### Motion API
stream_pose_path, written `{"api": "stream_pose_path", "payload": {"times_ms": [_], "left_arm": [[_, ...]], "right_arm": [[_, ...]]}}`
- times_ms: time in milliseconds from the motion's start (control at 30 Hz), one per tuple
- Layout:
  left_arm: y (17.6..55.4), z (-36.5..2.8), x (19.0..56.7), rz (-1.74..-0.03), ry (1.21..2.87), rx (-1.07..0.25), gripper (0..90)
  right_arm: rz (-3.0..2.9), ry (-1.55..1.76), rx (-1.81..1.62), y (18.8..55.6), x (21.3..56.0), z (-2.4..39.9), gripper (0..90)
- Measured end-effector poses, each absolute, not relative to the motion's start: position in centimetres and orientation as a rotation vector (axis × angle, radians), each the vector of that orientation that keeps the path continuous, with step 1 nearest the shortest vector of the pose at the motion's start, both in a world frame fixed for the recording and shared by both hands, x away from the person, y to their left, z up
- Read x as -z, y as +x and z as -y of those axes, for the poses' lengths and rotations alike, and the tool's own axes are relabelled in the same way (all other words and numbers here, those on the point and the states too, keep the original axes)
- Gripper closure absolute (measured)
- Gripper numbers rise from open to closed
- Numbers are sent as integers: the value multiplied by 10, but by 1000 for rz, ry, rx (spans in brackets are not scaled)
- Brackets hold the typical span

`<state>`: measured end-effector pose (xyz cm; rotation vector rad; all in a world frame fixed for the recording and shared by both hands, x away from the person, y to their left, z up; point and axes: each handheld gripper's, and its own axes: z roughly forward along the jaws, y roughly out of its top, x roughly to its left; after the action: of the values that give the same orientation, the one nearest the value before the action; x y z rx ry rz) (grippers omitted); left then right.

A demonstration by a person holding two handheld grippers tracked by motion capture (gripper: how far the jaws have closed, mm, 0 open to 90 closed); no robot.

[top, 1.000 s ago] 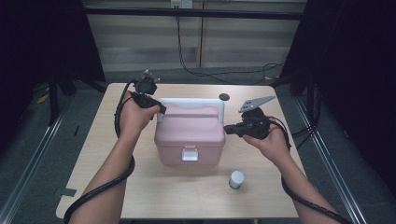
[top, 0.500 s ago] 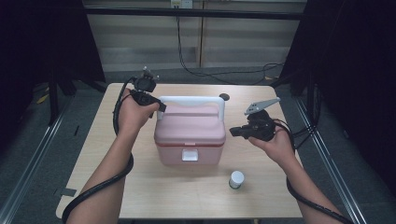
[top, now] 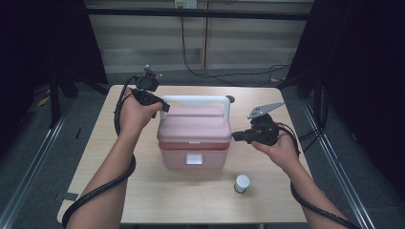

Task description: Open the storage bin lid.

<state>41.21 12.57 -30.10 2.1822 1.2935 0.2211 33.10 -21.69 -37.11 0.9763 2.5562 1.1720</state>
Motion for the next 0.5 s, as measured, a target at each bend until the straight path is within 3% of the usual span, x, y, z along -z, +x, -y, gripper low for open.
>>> {"api": "stream_pose_path", "payload": {"times_ms": [500], "left_arm": [[411,-127,296,-1285,2172,-219,696]], "right_arm": [[-2577,955,-1187,333,375,202,895]]}}
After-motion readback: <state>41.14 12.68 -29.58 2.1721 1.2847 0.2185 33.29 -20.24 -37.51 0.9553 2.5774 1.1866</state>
